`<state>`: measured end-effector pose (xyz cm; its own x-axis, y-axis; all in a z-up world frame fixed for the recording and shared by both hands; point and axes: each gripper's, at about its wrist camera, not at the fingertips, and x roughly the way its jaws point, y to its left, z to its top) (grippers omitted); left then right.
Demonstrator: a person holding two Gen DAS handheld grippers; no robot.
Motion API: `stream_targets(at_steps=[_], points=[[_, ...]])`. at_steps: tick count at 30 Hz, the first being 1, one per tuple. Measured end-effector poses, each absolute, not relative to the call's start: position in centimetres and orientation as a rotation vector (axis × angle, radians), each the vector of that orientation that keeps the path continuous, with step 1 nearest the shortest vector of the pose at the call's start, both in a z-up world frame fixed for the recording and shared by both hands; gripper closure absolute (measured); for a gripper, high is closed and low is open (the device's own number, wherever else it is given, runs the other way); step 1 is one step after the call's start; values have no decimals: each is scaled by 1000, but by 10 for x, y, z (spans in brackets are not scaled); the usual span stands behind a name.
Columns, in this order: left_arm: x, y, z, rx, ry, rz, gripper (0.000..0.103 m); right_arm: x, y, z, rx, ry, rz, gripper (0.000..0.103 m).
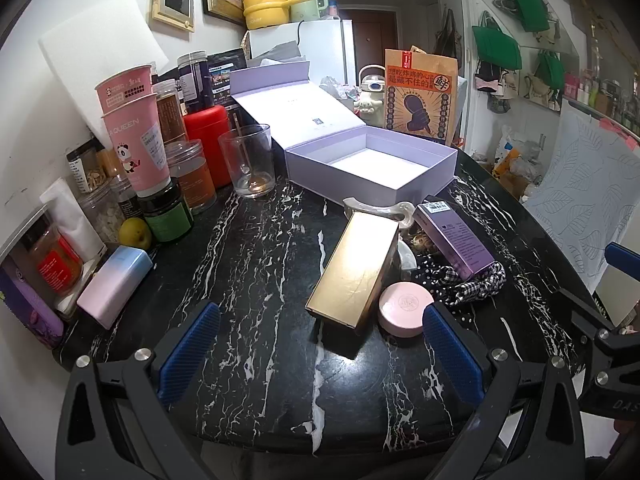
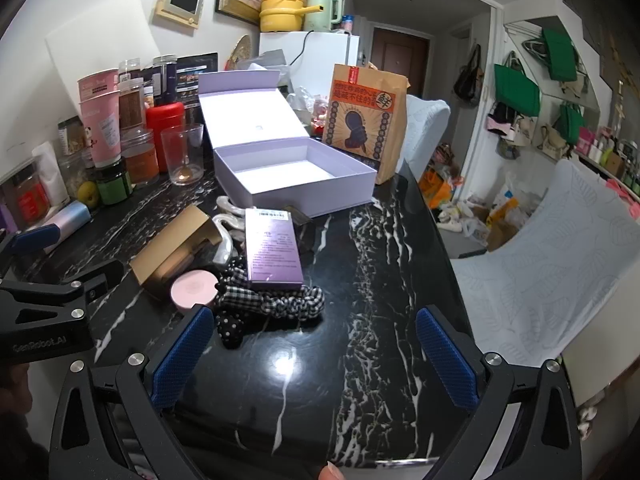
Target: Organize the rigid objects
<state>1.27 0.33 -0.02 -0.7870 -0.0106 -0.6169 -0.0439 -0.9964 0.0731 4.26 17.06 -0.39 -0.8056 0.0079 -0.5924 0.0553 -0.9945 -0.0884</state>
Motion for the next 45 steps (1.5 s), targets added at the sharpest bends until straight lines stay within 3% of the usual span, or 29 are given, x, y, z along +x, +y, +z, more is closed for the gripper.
stream_targets(at_steps=[27, 45], points=[[16, 7, -3, -1019, 128, 2941, 0, 45, 171, -3, 957, 150, -2959, 0], [-24, 7, -7, -1077, 163, 2877, 0, 15, 188, -16, 1013, 54, -2925, 0]])
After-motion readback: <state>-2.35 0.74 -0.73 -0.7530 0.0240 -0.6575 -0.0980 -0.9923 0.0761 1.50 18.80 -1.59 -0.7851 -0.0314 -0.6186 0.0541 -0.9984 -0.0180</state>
